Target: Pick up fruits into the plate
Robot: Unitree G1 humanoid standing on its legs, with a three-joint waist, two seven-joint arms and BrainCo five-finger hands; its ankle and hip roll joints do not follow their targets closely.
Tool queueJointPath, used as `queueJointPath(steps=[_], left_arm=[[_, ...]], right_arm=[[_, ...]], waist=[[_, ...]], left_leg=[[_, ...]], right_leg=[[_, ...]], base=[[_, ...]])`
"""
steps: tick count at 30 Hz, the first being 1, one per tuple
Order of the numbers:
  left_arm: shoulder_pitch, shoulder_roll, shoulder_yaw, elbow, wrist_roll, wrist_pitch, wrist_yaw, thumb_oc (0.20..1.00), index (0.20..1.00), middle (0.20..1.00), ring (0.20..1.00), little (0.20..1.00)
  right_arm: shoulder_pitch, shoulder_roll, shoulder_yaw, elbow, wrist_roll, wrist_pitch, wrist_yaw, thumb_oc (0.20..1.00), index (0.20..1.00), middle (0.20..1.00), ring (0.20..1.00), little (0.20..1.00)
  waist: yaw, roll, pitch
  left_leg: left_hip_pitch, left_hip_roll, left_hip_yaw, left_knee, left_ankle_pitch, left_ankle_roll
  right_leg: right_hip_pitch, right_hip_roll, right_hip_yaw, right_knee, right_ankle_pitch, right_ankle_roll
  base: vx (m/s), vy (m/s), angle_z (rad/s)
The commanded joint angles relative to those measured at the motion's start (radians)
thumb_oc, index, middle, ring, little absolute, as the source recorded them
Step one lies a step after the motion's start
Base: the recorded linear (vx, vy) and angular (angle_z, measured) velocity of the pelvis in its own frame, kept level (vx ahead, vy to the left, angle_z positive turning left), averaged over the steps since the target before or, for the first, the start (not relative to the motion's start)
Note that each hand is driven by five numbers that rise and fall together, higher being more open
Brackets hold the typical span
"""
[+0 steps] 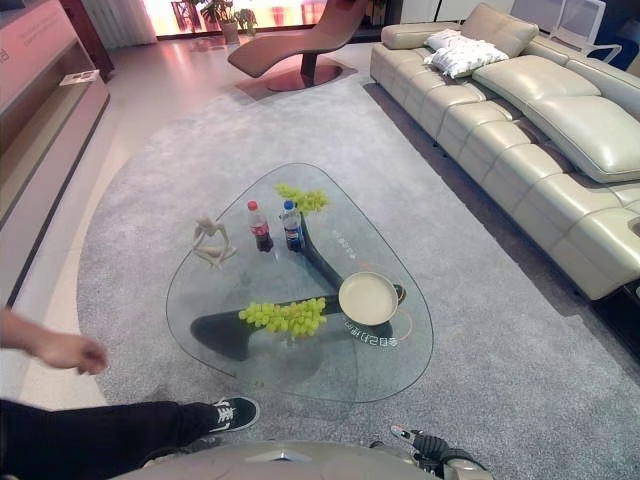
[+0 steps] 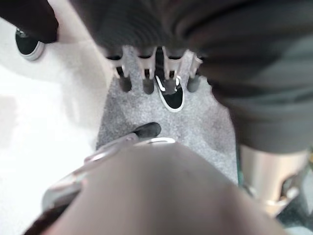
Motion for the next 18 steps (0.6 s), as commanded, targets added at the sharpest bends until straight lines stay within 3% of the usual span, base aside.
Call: queueJointPath(steps=[1,4,12,18], left_arm=[[-0.077,-0.04,-0.006,0.076,0.074,-0.02,0.053,1.0,1.0,1.0,1.0,1.0],[-0.079,-0.035,0.006,0.077,0.065,-0.031,0.065,1.0,1.0,1.0,1.0,1.0],[-0.072,-0.024,0.019,0.115,0.122,0.089,0.062,1.0,1.0,1.0,1.0,1.0],[-0.069,-0.024,-0.005,0.131,0.199,0.134,0.019,1.0,1.0,1.0,1.0,1.0]], right_arm=[[-0.06,0.043,0.007,0.046,0.01,-0.014,0.011,1.0,1.0,1.0,1.0,1.0],[-0.061,0.039,0.01,0.052,0.009,-0.013,0.013,1.0,1.0,1.0,1.0,1.0],[-0.071,0.034,0.004,0.078,-0.001,-0.004,0.019,1.0,1.0,1.0,1.0,1.0],[-0.086,0.032,0.007,0.083,-0.005,0.007,0.014,1.0,1.0,1.0,1.0,1.0]], waist=[[0.016,0.01,0.044],[0.016,0.01,0.042],[0.018,0.011,0.041],[0.013,0.011,0.056]], left_leg=[[0.045,-0.049,0.006,0.008,-0.111,0.042],[0.047,-0.05,0.005,0.008,-0.113,0.04],[0.049,-0.046,0.008,0.008,-0.112,0.04],[0.044,-0.041,0.017,0.008,-0.108,0.04]], right_leg=[[0.008,0.0,-0.02,0.022,0.015,0.01],[0.009,-0.001,-0.02,0.022,0.013,0.012],[0.011,-0.004,-0.026,0.024,0.011,0.011],[0.001,-0.003,-0.018,0.029,0.011,0.009]], base=[[0.0,0.0,0.0],[0.05,0.016,0.0],[0.07,0.004,0.0],[0.07,0.002,-0.01]])
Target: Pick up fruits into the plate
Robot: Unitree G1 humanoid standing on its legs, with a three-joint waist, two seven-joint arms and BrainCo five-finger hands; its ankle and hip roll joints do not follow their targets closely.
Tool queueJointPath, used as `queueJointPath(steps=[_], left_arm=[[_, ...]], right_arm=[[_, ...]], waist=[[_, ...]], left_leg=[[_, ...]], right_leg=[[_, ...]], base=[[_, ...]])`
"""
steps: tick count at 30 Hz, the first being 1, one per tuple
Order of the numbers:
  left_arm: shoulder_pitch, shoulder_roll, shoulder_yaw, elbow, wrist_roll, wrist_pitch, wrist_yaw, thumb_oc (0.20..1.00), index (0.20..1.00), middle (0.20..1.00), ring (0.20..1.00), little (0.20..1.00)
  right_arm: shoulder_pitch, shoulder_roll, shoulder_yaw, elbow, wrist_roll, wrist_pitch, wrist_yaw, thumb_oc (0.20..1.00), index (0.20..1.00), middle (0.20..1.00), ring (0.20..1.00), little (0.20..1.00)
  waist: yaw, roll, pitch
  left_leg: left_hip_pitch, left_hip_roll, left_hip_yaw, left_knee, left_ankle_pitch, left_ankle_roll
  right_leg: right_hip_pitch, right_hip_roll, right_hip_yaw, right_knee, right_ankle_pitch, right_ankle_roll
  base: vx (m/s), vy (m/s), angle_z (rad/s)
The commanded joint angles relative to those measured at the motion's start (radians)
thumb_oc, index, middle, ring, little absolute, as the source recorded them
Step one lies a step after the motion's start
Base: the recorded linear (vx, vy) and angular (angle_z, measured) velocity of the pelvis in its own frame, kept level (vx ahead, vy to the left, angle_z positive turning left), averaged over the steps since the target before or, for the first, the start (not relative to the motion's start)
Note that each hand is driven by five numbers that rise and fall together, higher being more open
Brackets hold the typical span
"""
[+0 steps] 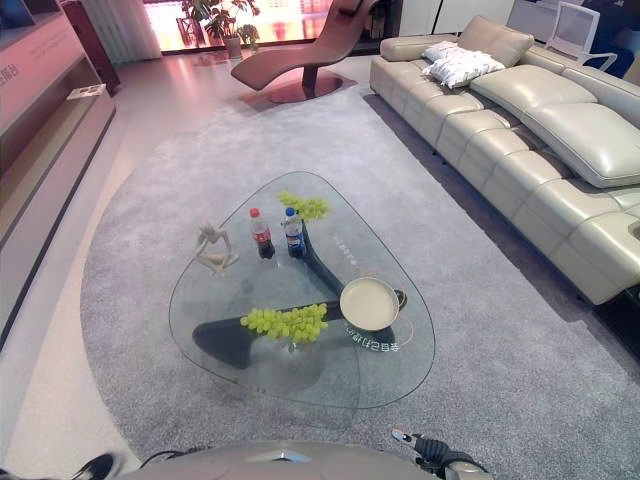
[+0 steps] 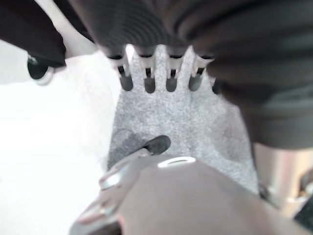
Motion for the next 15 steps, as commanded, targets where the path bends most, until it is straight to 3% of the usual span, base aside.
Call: queueJointPath(steps=[1,8,12,15], left_arm=[[-0.06,-0.014,-0.013,0.091,0.073,0.042,-0.014,1.0,1.0,1.0,1.0,1.0],[-0.119,0.017,-0.058,0.064,0.102,-0.015,0.006,1.0,1.0,1.0,1.0,1.0],[-0.202,0.054,-0.091,0.011,0.08,-0.11,0.081,1.0,1.0,1.0,1.0,1.0],[-0.267,0.082,-0.126,-0.029,0.158,-0.173,0.179,1.0,1.0,1.0,1.0,1.0]], right_arm=[[-0.085,0.035,0.008,0.065,-0.001,0.003,0.009,1.0,1.0,1.0,1.0,1.0],[-0.124,0.011,0.028,0.031,0.019,0.004,0.008,1.0,1.0,1.0,1.0,1.0],[-0.165,-0.02,0.046,-0.006,0.052,-0.022,0.023,1.0,1.0,1.0,1.0,1.0],[-0.199,-0.043,0.061,-0.032,0.085,-0.043,0.033,1.0,1.0,1.0,1.0,1.0]], waist=[[0.015,-0.004,0.081],[0.009,-0.007,0.136],[0.003,-0.011,0.209],[-0.006,-0.013,0.264]], left_leg=[[0.039,-0.045,0.015,0.008,-0.108,0.04],[-0.019,-0.036,0.021,0.008,-0.087,0.047],[-0.091,-0.035,0.017,0.018,-0.068,0.054],[-0.144,-0.028,0.017,0.027,-0.051,0.054]], right_leg=[[-0.001,-0.002,-0.019,0.03,0.014,0.012],[-0.086,0.01,0.013,0.073,0.006,0.004],[-0.164,0.019,0.041,0.092,0.017,-0.002],[-0.223,0.027,0.055,0.109,0.027,-0.007]], base=[[0.04,-0.004,-0.04],[-0.02,-0.008,-0.06],[-0.13,-0.01,-0.09],[-0.13,0.006,-0.08]])
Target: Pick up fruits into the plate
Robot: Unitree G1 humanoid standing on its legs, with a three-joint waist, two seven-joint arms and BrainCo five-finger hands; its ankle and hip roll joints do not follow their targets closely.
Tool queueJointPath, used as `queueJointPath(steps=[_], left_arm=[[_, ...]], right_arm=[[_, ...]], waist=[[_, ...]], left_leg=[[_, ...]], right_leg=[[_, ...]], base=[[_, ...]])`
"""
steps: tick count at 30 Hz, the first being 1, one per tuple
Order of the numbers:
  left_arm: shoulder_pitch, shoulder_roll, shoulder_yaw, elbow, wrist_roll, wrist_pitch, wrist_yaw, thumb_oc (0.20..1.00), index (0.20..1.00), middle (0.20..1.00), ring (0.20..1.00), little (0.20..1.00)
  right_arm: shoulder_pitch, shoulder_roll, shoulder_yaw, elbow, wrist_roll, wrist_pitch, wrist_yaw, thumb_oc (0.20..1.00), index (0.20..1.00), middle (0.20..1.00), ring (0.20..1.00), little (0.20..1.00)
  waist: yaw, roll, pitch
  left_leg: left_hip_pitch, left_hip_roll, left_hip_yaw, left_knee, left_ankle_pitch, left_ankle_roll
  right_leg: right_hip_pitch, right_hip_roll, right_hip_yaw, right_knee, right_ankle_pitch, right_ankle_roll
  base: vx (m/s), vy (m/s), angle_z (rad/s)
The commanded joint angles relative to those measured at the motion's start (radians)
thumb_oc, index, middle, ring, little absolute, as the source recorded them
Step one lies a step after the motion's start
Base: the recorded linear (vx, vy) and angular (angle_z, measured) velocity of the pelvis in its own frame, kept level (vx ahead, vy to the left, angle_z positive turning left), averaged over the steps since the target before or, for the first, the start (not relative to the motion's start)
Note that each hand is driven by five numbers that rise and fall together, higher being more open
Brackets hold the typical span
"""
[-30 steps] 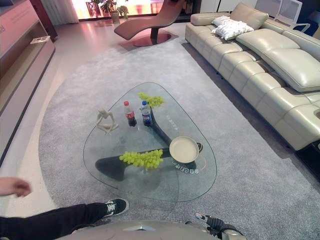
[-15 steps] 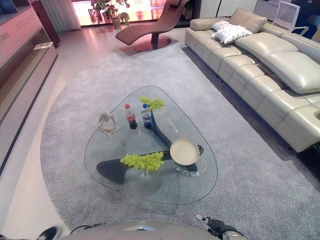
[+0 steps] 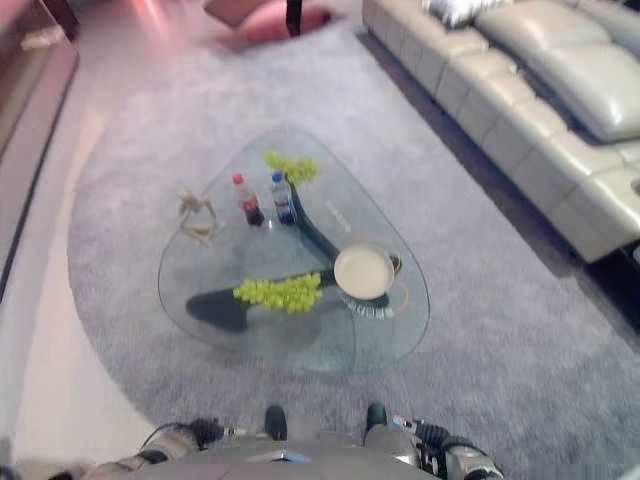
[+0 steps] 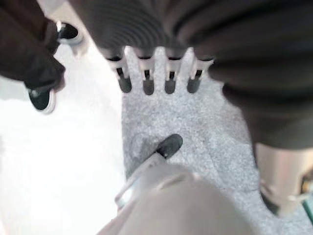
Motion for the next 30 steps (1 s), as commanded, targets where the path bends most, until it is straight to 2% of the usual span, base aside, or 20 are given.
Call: queueJointPath(steps=[1,3,6,7,9,10,12,16,20,21,24,26,30], left_arm=[[-0.129,0.064,-0.055,-0.034,0.1,-0.064,0.127,1.0,1.0,1.0,1.0,1.0],[-0.197,0.108,-0.087,-0.096,0.153,-0.071,0.207,1.0,1.0,1.0,1.0,1.0],[-0.273,0.156,-0.109,-0.133,0.193,-0.083,0.262,1.0,1.0,1.0,1.0,1.0],[-0.324,0.189,-0.132,-0.152,0.222,-0.079,0.301,1.0,1.0,1.0,1.0,1.0],[-0.371,0.218,-0.157,-0.165,0.274,-0.071,0.342,1.0,1.0,1.0,1.0,1.0],[-0.419,0.217,-0.186,-0.146,0.305,-0.044,0.386,1.0,1.0,1.0,1.0,1.0],[-0.502,0.245,-0.213,-0.114,0.343,-0.031,0.424,1.0,1.0,1.0,1.0,1.0],[-0.618,0.3,-0.238,-0.158,0.352,0.038,0.415,1.0,1.0,1.0,1.0,1.0],[-0.729,0.336,-0.261,-0.191,0.435,0.113,0.395,1.0,1.0,1.0,1.0,1.0],[-0.737,0.337,-0.263,-0.191,0.445,0.12,0.394,1.0,1.0,1.0,1.0,1.0],[-0.836,0.33,-0.307,-0.154,0.54,0.198,0.394,1.0,1.0,1.0,1.0,1.0],[-0.866,0.324,-0.319,-0.131,0.573,0.212,0.389,1.0,1.0,1.0,1.0,1.0],[-0.952,0.316,-0.375,-0.077,0.667,0.28,0.366,1.0,1.0,1.0,1.0,1.0]], right_arm=[[-0.098,-0.018,0.043,-0.042,0.055,-0.048,0.022,1.0,1.0,1.0,1.0,1.0],[-0.118,-0.038,0.058,-0.066,0.085,-0.069,0.03,1.0,1.0,1.0,1.0,1.0],[-0.144,-0.056,0.069,-0.088,0.139,-0.085,0.03,1.0,1.0,1.0,1.0,1.0],[-0.161,-0.071,0.068,-0.103,0.175,-0.095,0.031,1.0,1.0,1.0,1.0,1.0],[-0.178,-0.082,0.065,-0.115,0.211,-0.101,0.029,1.0,1.0,1.0,1.0,1.0],[-0.204,-0.075,0.071,-0.115,0.235,-0.1,0.03,1.0,1.0,1.0,1.0,1.0],[-0.248,-0.071,0.084,-0.122,0.259,-0.094,0.016,1.0,1.0,1.0,1.0,1.0],[-0.291,-0.077,0.092,-0.168,0.294,-0.061,-0.05,1.0,1.0,1.0,1.0,1.0],[-0.33,-0.073,0.085,-0.192,0.327,-0.045,-0.101,1.0,1.0,1.0,1.0,1.0],[-0.333,-0.071,0.085,-0.192,0.329,-0.045,-0.104,1.0,1.0,1.0,1.0,1.0],[-0.375,-0.051,0.09,-0.192,0.37,-0.046,-0.131,1.0,1.0,1.0,1.0,1.0],[-0.389,-0.044,0.094,-0.189,0.385,-0.046,-0.139,1.0,1.0,1.0,1.0,1.0],[-0.431,-0.027,0.102,-0.184,0.43,-0.045,-0.153,1.0,1.0,1.0,1.0,1.0]], waist=[[-0.008,-0.024,0.128],[-0.016,-0.028,0.175],[-0.02,-0.033,0.218],[-0.026,-0.031,0.248],[-0.032,-0.029,0.27],[-0.039,-0.042,0.285],[-0.055,-0.05,0.315],[-0.075,-0.03,0.32],[-0.087,-0.017,0.32],[-0.089,-0.017,0.32],[-0.104,-0.027,0.32],[-0.109,-0.031,0.32],[-0.128,-0.04,0.32]], left_leg=[[0.0,-0.039,-0.004,0.024,-0.086,0.054],[-0.032,-0.039,-0.004,0.029,-0.077,0.053],[-0.075,-0.043,-0.002,0.049,-0.078,0.053],[-0.103,-0.046,0.0,0.061,-0.076,0.051],[-0.132,-0.051,0.001,0.079,-0.078,0.051],[-0.153,-0.052,0.004,0.097,-0.085,0.053],[-0.179,-0.054,0.007,0.116,-0.086,0.049],[-0.246,-0.067,0.011,0.131,-0.075,0.042],[-0.314,-0.072,0.019,0.149,-0.065,0.036],[-0.319,-0.072,0.02,0.151,-0.065,0.036],[-0.374,-0.069,0.031,0.169,-0.059,0.029],[-0.387,-0.067,0.038,0.172,-0.057,0.027],[-0.429,-0.055,0.057,0.181,-0.051,0.016]], right_leg=[[-0.045,0.01,0.023,0.069,-0.002,0.002],[-0.077,0.012,0.028,0.072,0.007,0.001],[-0.112,0.012,0.032,0.074,0.018,0.0],[-0.142,0.011,0.033,0.08,0.024,-0.001],[-0.173,0.012,0.036,0.091,0.028,-0.001],[-0.197,0.015,0.038,0.103,0.029,-0.001],[-0.232,0.027,0.049,0.122,0.032,-0.006],[-0.314,0.029,0.052,0.146,0.035,-0.012],[-0.388,0.026,0.047,0.165,0.04,-0.018],[-0.394,0.026,0.046,0.167,0.04,-0.018],[-0.454,0.026,0.042,0.184,0.048,-0.019],[-0.471,0.026,0.042,0.188,0.051,-0.018],[-0.522,0.031,0.044,0.195,0.06,-0.017]], base=[[-0.1,0.012,-0.08],[-0.12,-0.001,-0.09],[-0.12,-0.018,-0.05],[-0.13,-0.005,-0.02],[-0.11,-0.032,-0.02],[-0.09,-0.067,0.0],[-0.08,-0.027,-0.01],[-0.06,0.055,-0.07],[-0.07,-0.006,-0.11],[-0.05,-0.035,-0.03],[-0.07,-0.068,-0.03],[-0.05,-0.055,-0.06],[-0.03,-0.052,-0.04]])
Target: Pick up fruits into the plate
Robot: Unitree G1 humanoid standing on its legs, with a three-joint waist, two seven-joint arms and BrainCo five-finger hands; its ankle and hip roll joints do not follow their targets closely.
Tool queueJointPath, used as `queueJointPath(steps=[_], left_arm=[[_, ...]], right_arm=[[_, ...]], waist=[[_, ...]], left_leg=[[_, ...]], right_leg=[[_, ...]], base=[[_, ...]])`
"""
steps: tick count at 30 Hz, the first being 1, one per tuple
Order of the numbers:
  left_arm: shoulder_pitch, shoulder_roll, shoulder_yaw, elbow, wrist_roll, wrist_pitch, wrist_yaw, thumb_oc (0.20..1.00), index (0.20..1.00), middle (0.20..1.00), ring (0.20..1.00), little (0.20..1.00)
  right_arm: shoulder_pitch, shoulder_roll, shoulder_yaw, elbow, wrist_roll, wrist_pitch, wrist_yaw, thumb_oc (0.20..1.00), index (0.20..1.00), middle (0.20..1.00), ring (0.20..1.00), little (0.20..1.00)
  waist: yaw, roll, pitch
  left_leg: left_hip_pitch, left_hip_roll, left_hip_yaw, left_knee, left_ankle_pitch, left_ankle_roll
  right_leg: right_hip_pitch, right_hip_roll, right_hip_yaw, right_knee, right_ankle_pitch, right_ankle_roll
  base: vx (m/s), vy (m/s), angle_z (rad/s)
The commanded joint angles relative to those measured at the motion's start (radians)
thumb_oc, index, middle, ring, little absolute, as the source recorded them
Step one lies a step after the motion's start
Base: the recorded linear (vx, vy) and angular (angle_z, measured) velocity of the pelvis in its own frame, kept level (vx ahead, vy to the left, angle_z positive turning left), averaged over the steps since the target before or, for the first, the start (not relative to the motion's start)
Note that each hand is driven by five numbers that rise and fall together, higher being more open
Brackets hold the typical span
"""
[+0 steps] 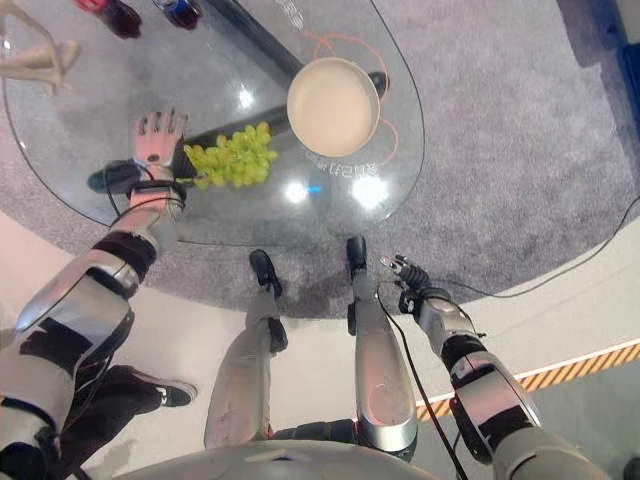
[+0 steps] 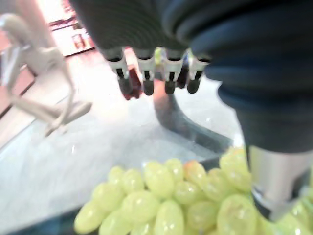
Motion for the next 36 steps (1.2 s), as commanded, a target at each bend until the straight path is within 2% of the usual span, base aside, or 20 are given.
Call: queueJointPath(steps=[1,4,6,8,10,19,20,21,22,26,36], left_arm=[[-0.073,0.012,0.003,0.072,0.109,0.081,-0.004,1.0,1.0,1.0,1.0,1.0],[-0.077,0.023,-0.012,0.073,0.145,0.106,-0.05,1.0,1.0,1.0,1.0,1.0],[-0.075,0.039,-0.033,0.063,0.152,0.116,-0.131,1.0,1.0,1.0,1.0,1.0],[-0.072,0.041,-0.044,0.065,0.159,0.127,-0.178,1.0,1.0,1.0,1.0,1.0],[-0.077,0.033,-0.064,0.089,0.138,0.084,-0.247,1.0,1.0,1.0,1.0,1.0],[-0.069,-0.036,-0.089,0.19,0.062,0.073,-0.316,1.0,1.0,1.0,1.0,1.0],[-0.066,-0.044,-0.086,0.205,0.025,0.078,-0.309,0.749,0.749,0.749,0.749,0.749],[-0.066,-0.05,-0.083,0.217,0.005,0.076,-0.299,0.238,0.238,0.238,0.238,0.238],[-0.066,-0.052,-0.082,0.221,0.004,0.074,-0.299,0.2,0.2,0.2,0.2,0.2],[-0.055,-0.067,-0.067,0.244,0.005,0.086,-0.258,0.2,0.2,0.2,0.2,0.2],[-0.067,-0.054,-0.054,0.265,0.028,0.065,-0.23,0.2,0.2,0.2,0.2,0.2]], right_arm=[[0.019,0.008,0.007,-0.009,0.051,-0.003,-0.017,1.0,1.0,1.0,1.0,1.0],[0.075,-0.016,0.002,-0.028,0.039,-0.046,0.029,1.0,1.0,1.0,1.0,1.0],[0.168,-0.051,-0.012,-0.056,0.025,-0.113,0.103,1.0,1.0,1.0,1.0,1.0],[0.206,-0.064,-0.019,-0.082,0.019,-0.134,0.127,1.0,1.0,1.0,1.0,1.0],[0.225,-0.071,-0.02,-0.106,0.025,-0.146,0.135,1.0,1.0,1.0,1.0,1.0],[0.202,-0.061,-0.017,-0.141,0.04,-0.148,0.101,1.0,1.0,1.0,1.0,1.0],[0.198,-0.058,-0.016,-0.144,0.044,-0.147,0.095,1.0,1.0,1.0,1.0,1.0],[0.195,-0.054,-0.016,-0.146,0.045,-0.148,0.091,1.0,1.0,1.0,1.0,1.0],[0.194,-0.052,-0.016,-0.146,0.045,-0.148,0.09,1.0,1.0,1.0,1.0,1.0],[0.188,-0.05,-0.012,-0.155,0.046,-0.139,0.083,1.0,1.0,1.0,1.0,1.0],[0.176,-0.046,-0.004,-0.163,0.052,-0.131,0.078,1.0,1.0,1.0,1.0,1.0]], waist=[[-0.02,-0.015,-0.012],[-0.037,-0.019,-0.012],[-0.065,-0.026,-0.012],[-0.079,-0.029,-0.012],[-0.093,-0.031,-0.012],[-0.112,-0.034,-0.012],[-0.113,-0.035,-0.012],[-0.115,-0.037,-0.012],[-0.115,-0.037,-0.012],[-0.116,-0.045,-0.012],[-0.112,-0.053,-0.012]], left_leg=[[-0.058,-0.052,0.014,0.133,-0.111,0.0],[-0.084,-0.045,0.022,0.144,-0.115,-0.005],[-0.106,-0.043,0.031,0.14,-0.114,-0.007],[-0.113,-0.043,0.037,0.135,-0.113,-0.009],[-0.12,-0.04,0.045,0.128,-0.109,-0.012],[-0.148,-0.034,0.055,0.121,-0.098,-0.022],[-0.151,-0.033,0.055,0.12,-0.097,-0.023],[-0.153,-0.032,0.055,0.116,-0.096,-0.024],[-0.153,-0.032,0.056,0.115,-0.095,-0.024],[-0.158,-0.029,0.055,0.113,-0.092,-0.025],[-0.14,-0.025,0.052,0.09,-0.082,-0.03]], right_leg=[[-0.087,0.038,-0.007,0.077,0.012,-0.02],[-0.118,0.049,0.001,0.088,0.012,-0.015],[-0.147,0.055,0.013,0.085,0.018,-0.009],[-0.158,0.057,0.019,0.08,0.021,-0.007],[-0.17,0.058,0.024,0.076,0.024,-0.007],[-0.203,0.058,0.03,0.068,0.034,-0.007],[-0.206,0.058,0.031,0.066,0.035,-0.007],[-0.209,0.058,0.033,0.064,0.037,-0.006],[-0.209,0.059,0.034,0.063,0.037,-0.005],[-0.213,0.063,0.035,0.061,0.04,-0.008],[-0.195,0.067,0.034,0.047,0.045,-0.006]], base=[[-0.04,-0.013,-0.08],[-0.04,0.028,-0.13],[-0.02,0.044,-0.14],[0.0,0.03,-0.15],[0.0,0.015,-0.07],[-0.01,0.003,-0.06],[0.0,0.0,0.0],[0.0,0.0,0.0],[0.0,0.0,0.0],[-0.01,-0.002,0.0],[-0.02,-0.001,0.01]])
